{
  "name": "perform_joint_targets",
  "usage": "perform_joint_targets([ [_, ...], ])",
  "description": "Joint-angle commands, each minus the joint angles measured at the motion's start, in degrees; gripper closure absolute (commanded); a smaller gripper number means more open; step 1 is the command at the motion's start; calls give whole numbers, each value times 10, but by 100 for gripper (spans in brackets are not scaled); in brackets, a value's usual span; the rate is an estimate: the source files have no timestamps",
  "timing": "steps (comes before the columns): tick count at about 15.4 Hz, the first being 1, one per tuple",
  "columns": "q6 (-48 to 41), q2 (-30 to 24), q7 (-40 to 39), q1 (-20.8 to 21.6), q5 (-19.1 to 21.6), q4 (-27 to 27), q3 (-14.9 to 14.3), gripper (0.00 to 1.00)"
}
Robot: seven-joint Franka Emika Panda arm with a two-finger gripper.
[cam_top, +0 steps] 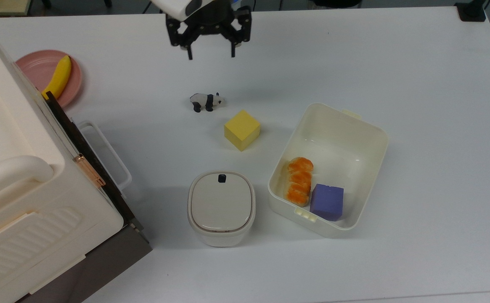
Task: Slide the drawer open
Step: 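Move the gripper to the drawer handle of the wooden unit, then hook the drawer handle and pull the drawer outward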
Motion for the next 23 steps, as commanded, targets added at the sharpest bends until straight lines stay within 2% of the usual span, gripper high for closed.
perform_joint_targets([
  [1, 77, 24, -115, -26, -21, -11, -15, 17],
  [5, 175, 52, -211, -27, -65, -11, -50, 17],
  [7, 240, 77, -220, -26, -74, -11, -61, 17],
  [9, 271, 96, -219, -27, -92, -11, -64, 17],
  [13, 326, 125, -216, -29, -94, -11, -83, 17],
  [20, 344, 169, -215, -31, -91, 1, -101, 17],
  [23, 340, 169, -214, -29, -86, 1, -104, 17],
])
